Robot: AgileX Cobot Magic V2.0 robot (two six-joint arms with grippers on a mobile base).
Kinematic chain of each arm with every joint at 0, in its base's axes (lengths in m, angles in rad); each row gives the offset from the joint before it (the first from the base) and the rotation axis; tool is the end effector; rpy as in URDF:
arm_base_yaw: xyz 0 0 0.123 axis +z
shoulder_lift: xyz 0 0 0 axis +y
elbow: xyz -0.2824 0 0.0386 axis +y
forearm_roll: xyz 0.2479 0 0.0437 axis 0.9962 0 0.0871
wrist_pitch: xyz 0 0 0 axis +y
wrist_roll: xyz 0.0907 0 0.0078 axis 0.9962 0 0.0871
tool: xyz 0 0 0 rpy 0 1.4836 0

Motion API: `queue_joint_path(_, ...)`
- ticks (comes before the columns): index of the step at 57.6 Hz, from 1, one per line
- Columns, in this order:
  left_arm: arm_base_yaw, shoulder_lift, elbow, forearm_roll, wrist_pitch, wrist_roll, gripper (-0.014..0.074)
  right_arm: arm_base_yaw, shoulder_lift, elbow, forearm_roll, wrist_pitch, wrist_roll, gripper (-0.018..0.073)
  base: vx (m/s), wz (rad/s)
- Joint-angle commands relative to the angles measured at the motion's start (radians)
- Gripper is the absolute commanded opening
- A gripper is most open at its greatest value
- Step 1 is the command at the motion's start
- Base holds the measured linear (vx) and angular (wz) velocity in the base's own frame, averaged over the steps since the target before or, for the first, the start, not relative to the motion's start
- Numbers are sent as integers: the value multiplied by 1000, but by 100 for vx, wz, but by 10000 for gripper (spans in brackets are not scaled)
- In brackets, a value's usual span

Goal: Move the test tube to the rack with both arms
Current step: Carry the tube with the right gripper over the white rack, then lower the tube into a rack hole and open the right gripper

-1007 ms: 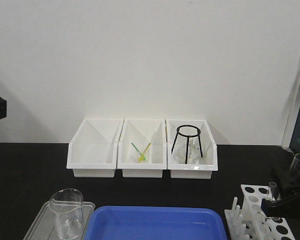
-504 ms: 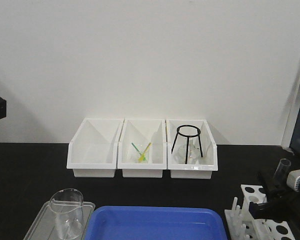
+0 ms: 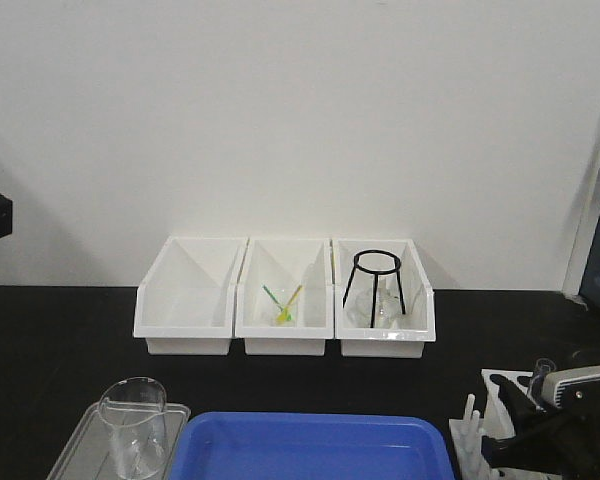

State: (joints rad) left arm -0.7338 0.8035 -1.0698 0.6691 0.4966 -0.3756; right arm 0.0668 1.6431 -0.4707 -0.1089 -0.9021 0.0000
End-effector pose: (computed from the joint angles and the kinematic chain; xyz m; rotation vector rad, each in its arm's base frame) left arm 0.1267 -0.0779 0.4561 0.5397 1.5264 -0.1445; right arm 0.2833 0.0267 0.1734 -0.1800 1.7474 0.0744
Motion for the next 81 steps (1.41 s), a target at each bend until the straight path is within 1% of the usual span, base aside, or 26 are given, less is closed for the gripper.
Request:
queue_joint_path(1, 1, -2, -32, 22, -68, -2, -7, -5, 1, -27, -7, -105, 0, -8, 0, 0)
queue_joint_path(23, 1, -2, -32, 22, -68, -2, -7, -5, 50, -27, -10, -118, 0, 5, 0, 0)
queue_joint_path(32, 1, -2, -32, 22, -67, -2, -7, -5, 51, -27, -35, -119, 0, 56, 0, 0)
queue_joint_path(38, 1, -2, -32, 22, -67, -2, -7, -5, 51, -27, -58, -119, 0, 130, 0, 0)
queue_joint_path(42, 1, -2, -32, 22, -67, -2, -7, -5, 51, -27, -60, -119, 0, 200, 0, 0)
queue_joint_path(55, 1, -2, -32, 30, -63, -2, -7, -5, 32, -27, -52, -130, 0, 489, 0, 0)
queue_joint_path(60, 1, -2, -32, 41, -60, -2, -7, -5, -12, -27, -64, -119, 0, 561, 0, 0)
queue_joint_path(64, 1, -2, -28, 41, -60, -2, -7, -5, -71, -27, -81, -100, 0, 595, 0, 0)
queue_joint_path(70, 1, -2, -10, 41, -60, -2, -7, -5, -209, -27, -109, -40, 16, 598, 0, 0)
queue_joint_path(75, 1, -2, 6, 40, -60, -5, -7, -5, -351, -27, -117, 25, 26, 578, 0, 0)
queue_joint_path(78, 1, -2, 7, 40, -53, -17, -7, -5, -447, -27, -116, 84, 36, 555, 0, 0)
queue_joint_path(81, 1, -2, 7, 40, -47, -31, -7, -5, -547, -27, -116, 169, 58, 513, 0, 0)
